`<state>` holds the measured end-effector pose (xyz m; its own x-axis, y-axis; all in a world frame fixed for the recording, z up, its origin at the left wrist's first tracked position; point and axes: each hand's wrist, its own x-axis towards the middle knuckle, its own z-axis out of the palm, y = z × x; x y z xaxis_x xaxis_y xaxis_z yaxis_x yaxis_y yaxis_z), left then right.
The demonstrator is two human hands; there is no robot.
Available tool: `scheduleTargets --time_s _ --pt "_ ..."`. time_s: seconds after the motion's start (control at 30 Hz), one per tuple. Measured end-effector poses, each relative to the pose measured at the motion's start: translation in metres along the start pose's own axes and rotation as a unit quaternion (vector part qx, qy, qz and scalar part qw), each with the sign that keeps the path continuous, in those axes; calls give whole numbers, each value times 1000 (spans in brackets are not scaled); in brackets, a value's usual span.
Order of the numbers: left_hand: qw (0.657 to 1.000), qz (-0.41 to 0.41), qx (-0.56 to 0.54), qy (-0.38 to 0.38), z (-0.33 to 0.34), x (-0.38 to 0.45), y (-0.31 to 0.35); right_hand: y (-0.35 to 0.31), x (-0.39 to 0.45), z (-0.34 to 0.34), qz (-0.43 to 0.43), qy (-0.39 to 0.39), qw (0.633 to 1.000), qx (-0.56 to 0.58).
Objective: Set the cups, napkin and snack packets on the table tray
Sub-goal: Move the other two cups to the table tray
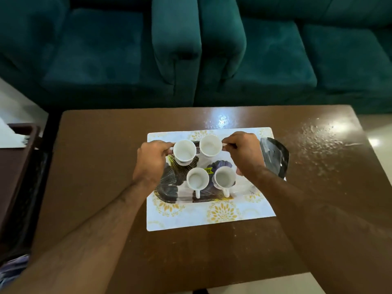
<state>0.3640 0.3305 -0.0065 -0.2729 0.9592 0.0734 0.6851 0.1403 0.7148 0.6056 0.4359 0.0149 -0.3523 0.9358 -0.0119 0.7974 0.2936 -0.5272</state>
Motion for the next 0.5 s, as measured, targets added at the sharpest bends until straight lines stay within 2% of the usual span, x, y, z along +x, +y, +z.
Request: scheduleTargets --time_s 0.2,0.5 --pt "997 46 37 -52 17 27 0 33 24 -9 -93 -83 991 -49" --pt "987 77 27 -138 32 51 2 44 68 -4 -239 -223 938 -115"
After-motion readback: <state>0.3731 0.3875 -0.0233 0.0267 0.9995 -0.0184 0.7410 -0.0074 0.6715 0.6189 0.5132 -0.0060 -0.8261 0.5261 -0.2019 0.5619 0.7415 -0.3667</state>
